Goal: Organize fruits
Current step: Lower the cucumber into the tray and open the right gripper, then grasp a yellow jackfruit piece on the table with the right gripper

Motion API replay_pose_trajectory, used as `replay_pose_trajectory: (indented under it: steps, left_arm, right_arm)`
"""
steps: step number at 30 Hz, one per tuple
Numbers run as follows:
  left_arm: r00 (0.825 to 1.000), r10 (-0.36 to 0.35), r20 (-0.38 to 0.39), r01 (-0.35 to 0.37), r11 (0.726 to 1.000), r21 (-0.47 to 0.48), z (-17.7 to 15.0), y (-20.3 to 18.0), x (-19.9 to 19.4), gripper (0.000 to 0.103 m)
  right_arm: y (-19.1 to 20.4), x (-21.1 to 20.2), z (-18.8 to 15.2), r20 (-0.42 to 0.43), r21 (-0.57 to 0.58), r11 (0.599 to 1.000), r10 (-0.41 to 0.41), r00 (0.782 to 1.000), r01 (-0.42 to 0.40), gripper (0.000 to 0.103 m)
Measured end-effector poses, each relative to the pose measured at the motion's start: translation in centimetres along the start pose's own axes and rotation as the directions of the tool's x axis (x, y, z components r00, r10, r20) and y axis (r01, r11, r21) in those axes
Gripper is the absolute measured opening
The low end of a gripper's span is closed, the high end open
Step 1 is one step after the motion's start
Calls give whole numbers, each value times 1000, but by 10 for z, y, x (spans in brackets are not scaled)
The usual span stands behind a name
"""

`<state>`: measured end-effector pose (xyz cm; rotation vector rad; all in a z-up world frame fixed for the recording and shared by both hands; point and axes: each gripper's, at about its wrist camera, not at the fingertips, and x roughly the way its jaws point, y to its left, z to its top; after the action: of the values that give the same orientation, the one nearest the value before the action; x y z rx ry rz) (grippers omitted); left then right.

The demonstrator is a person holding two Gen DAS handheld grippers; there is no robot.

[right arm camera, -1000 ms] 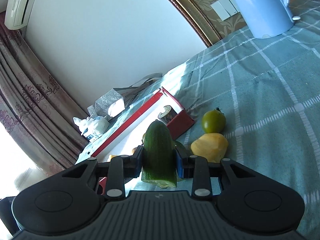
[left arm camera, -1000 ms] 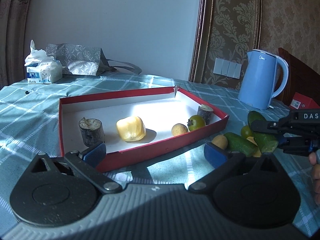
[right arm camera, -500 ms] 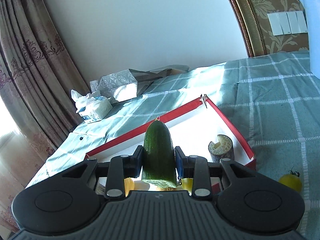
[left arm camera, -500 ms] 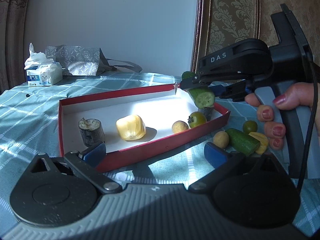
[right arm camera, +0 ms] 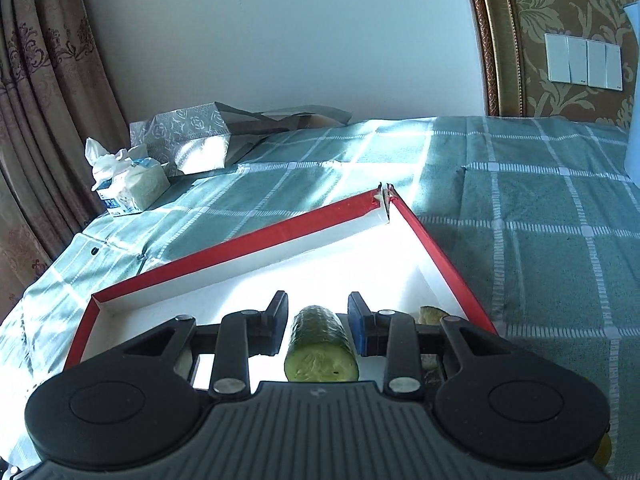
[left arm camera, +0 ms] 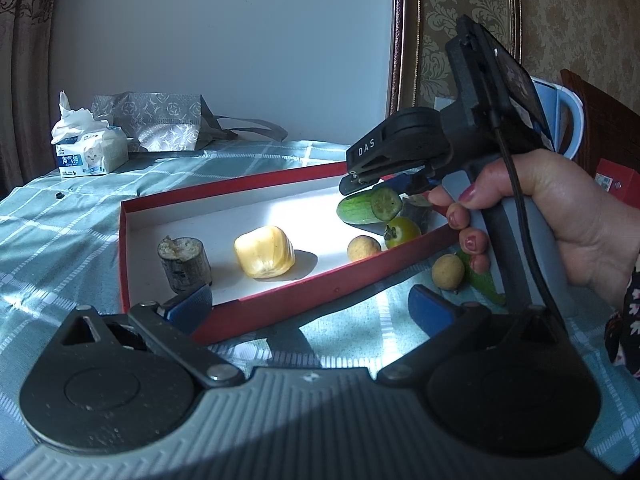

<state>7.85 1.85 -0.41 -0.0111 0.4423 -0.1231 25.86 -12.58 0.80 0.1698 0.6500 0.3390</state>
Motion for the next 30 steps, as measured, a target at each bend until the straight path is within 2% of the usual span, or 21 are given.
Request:
replay_pose_trajectory:
  steps: [3,7,9,11,14,17,22,27,29,30]
  left_arm:
    - [1000,1,0,-1,1000,2,0,-1,0,103]
    - [1000,2,-1,-2,1000,2,0,0,0,103]
    - [1000,6,-3,-6,1000,8,0,-1,1,103]
    - [1000,6,-6,-6,1000,15,0,-2,1,103]
    - [1000,10,-9,-10,1000,25,0,-4,2,103]
    - [1000,14,-11,-13,999,30,-1,-5,2,103]
    - [1000,26,-17,-25,999,45,-1,-7,3,103]
    - [999,30,-19,-29,998,50,-1,-8,4,103]
    - [999,29,-18,-29,998,49,-1,-8,4,103]
    - [1000,27,-16,-26,999,47,-1,-8,3,103]
  right_arm:
    - [1,-2,5,16,8,1000,-7,1000,7,32]
    - [-5,-26,4,64,37,998,40,997,-43,33]
    - [-10,-40,-2,83,49,998,47,995,-51,39]
    - [-14,-56,-11,114,49,998,40,993,-45,50]
    - [-26,-84,-28,168,78,995,50,984,-64,58]
    - [-39,-110,-46,213,107,994,9,977,-32,66]
    - [-63,-137,-77,227,88,992,-107,968,89,70]
    - [-78,-148,-92,289,33,991,-131,948,127,70]
    - [-86,-147,-99,273,52,996,-89,958,77,70]
    - [-88,-144,-98,227,64,994,-96,969,83,70]
